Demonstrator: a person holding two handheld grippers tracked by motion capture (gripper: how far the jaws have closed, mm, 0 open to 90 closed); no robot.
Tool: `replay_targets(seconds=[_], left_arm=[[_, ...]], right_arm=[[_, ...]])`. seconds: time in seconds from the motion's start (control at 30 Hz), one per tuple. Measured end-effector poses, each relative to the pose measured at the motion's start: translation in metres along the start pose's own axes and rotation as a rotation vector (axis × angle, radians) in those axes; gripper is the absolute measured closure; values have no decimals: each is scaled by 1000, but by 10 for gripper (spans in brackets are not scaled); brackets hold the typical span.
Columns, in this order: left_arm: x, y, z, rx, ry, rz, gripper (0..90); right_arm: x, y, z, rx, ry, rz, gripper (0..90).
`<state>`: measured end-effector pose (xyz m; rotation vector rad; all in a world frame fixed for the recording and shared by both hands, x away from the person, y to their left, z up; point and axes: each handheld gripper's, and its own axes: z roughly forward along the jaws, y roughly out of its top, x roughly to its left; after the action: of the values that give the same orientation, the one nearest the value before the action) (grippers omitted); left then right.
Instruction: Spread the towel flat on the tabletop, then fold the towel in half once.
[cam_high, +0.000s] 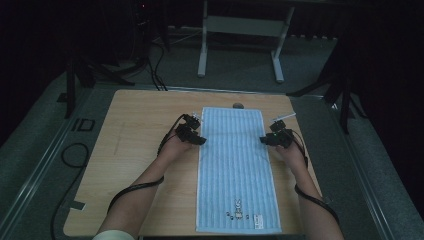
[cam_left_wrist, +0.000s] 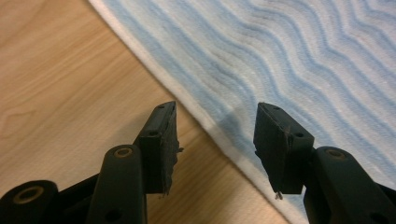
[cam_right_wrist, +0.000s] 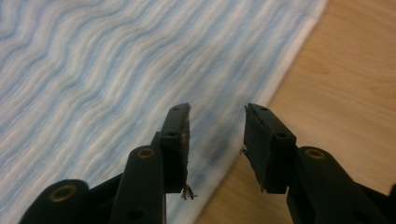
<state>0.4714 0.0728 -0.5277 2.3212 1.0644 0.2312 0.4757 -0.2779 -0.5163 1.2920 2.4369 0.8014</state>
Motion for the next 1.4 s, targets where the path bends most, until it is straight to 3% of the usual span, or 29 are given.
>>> replay_targets(seconds=[0.37,0.5,0.67,1.0,1.03,1.17,1.4], left_arm=[[2,7,4,-17,-3,-12,490],[4,9,5,-7,-5,-1,472],[6,9,7,-9,-1,-5,472],[0,6,10,2,-7,2,471],[0,7,10,9,-1,17,471],[3,8,9,1,5,0,472],[5,13,16,18,22,-5,472]], right_arm=[[-10,8,12,15,10,60,543],[-10,7,13,19,6,46,541],[-12,7,11,-5,12,67,541],[-12,-3,12,4,13,69,541],[-12,-3,12,9,10,62,541],[-13,1,12,-4,6,72,570],[-15,14,25,60,-10,72,572]])
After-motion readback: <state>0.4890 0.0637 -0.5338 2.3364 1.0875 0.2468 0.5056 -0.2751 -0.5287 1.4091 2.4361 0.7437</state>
